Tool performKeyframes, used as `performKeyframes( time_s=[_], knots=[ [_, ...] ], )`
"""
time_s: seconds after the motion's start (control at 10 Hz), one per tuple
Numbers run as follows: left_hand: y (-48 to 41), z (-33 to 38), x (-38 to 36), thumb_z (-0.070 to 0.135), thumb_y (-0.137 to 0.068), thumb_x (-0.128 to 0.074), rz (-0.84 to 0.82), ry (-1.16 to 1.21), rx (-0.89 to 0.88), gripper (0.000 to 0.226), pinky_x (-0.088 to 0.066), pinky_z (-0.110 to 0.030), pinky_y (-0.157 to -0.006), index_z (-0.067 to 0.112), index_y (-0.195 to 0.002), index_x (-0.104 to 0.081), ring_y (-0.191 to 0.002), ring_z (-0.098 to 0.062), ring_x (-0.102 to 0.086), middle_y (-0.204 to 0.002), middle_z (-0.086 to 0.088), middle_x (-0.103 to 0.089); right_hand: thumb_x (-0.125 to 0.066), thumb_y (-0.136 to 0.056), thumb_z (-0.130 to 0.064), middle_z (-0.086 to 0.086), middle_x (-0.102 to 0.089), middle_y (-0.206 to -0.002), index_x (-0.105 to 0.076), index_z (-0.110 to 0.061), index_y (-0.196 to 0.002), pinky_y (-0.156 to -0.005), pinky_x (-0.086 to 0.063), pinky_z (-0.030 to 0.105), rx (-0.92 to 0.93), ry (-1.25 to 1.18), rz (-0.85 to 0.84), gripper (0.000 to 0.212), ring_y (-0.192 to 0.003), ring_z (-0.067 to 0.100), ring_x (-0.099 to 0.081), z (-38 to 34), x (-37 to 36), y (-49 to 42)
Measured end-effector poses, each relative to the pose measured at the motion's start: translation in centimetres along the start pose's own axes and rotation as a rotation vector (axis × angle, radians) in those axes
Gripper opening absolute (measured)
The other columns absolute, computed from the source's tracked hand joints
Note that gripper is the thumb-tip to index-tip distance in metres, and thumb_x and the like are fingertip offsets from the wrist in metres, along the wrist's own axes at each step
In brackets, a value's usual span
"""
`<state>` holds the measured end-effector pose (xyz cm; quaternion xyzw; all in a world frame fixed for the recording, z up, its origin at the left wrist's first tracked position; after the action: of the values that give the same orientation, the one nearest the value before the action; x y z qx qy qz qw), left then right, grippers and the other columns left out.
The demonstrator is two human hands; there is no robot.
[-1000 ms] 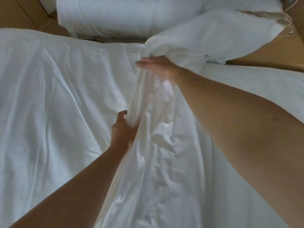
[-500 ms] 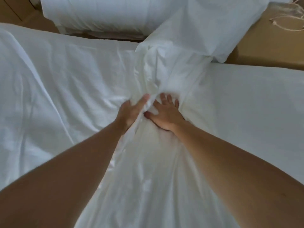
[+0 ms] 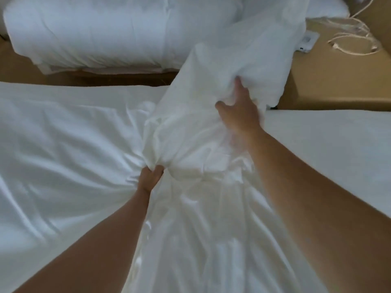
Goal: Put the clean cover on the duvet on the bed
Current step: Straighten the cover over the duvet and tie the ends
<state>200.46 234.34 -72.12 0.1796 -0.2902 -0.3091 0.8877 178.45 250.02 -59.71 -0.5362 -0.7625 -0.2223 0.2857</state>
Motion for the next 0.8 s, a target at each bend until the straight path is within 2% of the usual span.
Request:
performKeyframes(
  time_s=[0.1, 0.2, 0.3, 0.4, 0.5, 0.6, 0.7, 0.8],
  knots=[
    [-0.8, 0.0, 0.2, 0.019, -0.095, -0.060, -0.041, 0.025, 0.038, 0.015, -0.038, -0.028, -0.066, 0.005, -0.091, -0.060, -0.090, -0.024, -0.056, -0.081, -0.003, -0.060, -0.056, -0.093, -0.042, -0.004, 0.005, -0.170, -0.007, -0.041, -0.160, -0.122, -0.017, 0.053, 0.233, 0.253, -0.242, 0.083, -0.153, 0.028, -0.020, -5.2, -3.1, -7.8],
    [-1.1, 0.2, 0.3, 0.037, -0.068, -0.055, -0.053, 0.079, 0.031, 0.036, -0.039, -0.028, -0.072, 0.007, -0.089, -0.061, -0.084, -0.024, -0.056, -0.078, 0.000, -0.061, -0.054, -0.095, -0.050, -0.001, 0.009, -0.170, -0.012, -0.046, -0.158, -0.124, -0.001, 0.054, 0.319, 0.344, -0.247, 0.076, -0.154, 0.041, -0.002, -6.6, -6.5, -10.2],
    [-0.9, 0.3, 0.4, 0.036, -0.063, -0.050, -0.067, 0.121, 0.050, 0.034, -0.041, -0.031, -0.075, 0.011, -0.083, -0.063, -0.088, -0.026, -0.060, -0.079, 0.000, -0.064, -0.041, -0.095, -0.067, 0.003, 0.010, -0.170, -0.009, -0.044, -0.159, -0.122, 0.002, 0.062, 0.363, 0.577, -0.229, 0.075, -0.153, 0.046, 0.000, -4.8, -9.0, -8.1],
    [-1.2, 0.1, 0.3, 0.034, -0.079, -0.060, -0.089, 0.126, 0.054, 0.034, -0.044, -0.035, -0.078, 0.004, -0.094, -0.065, -0.103, -0.036, -0.062, -0.096, -0.012, -0.069, -0.024, -0.085, -0.086, 0.007, 0.009, -0.169, -0.004, -0.041, -0.159, -0.117, 0.007, 0.068, 0.228, 0.703, -0.229, 0.088, -0.152, 0.047, 0.003, -2.8, -8.8, -5.5],
    [-2.5, -1.0, 0.1, 0.020, -0.103, -0.053, -0.076, 0.077, 0.094, 0.039, -0.044, -0.039, -0.095, -0.008, -0.129, -0.053, -0.126, -0.042, -0.054, -0.132, -0.028, -0.058, -0.013, -0.071, -0.098, 0.008, 0.012, -0.169, 0.007, -0.041, -0.158, -0.113, 0.008, 0.073, 0.147, 0.698, -0.304, 0.106, -0.152, 0.045, 0.008, -0.6, -8.4, -1.2],
    [-2.9, -1.2, 0.1, 0.018, -0.104, -0.052, -0.071, 0.046, 0.123, 0.041, -0.043, -0.040, -0.098, -0.008, -0.135, -0.049, -0.129, -0.042, -0.051, -0.138, -0.029, -0.054, -0.008, -0.067, -0.100, 0.011, 0.018, -0.167, 0.014, -0.036, -0.157, -0.111, 0.010, 0.075, 0.254, 0.773, -0.290, 0.112, -0.151, 0.046, 0.013, 1.6, -9.1, 4.5],
    [-3.5, -1.5, -0.2, 0.014, -0.104, -0.052, -0.091, 0.115, 0.114, 0.041, -0.042, -0.036, -0.096, -0.007, -0.139, -0.047, -0.132, -0.042, -0.050, -0.142, -0.028, -0.052, -0.012, -0.069, -0.100, 0.010, 0.021, -0.167, 0.013, -0.036, -0.158, -0.110, 0.010, 0.076, 0.291, 0.768, -0.304, 0.113, -0.150, 0.045, 0.020, 2.9, -9.7, 5.4],
    [-3.5, -1.3, 0.0, 0.014, -0.104, -0.051, -0.056, 0.067, 0.079, 0.043, -0.042, -0.040, -0.103, -0.006, -0.141, -0.046, -0.134, -0.041, -0.049, -0.144, -0.027, -0.050, -0.017, -0.057, -0.107, 0.003, 0.019, -0.168, 0.014, -0.044, -0.156, -0.107, 0.017, 0.077, 0.307, 0.721, -0.333, 0.122, -0.149, 0.045, 0.024, 2.4, -10.7, 2.4]
  ],
)
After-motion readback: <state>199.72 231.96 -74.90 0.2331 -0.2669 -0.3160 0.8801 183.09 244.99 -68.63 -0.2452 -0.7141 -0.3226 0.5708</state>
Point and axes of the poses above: each hand's wrist, its own y-axis away from the middle knuckle, its own x-axis out of the back of the hand, z = x × y, the point moved 3 cm from there along -y, towards the middle knuckle
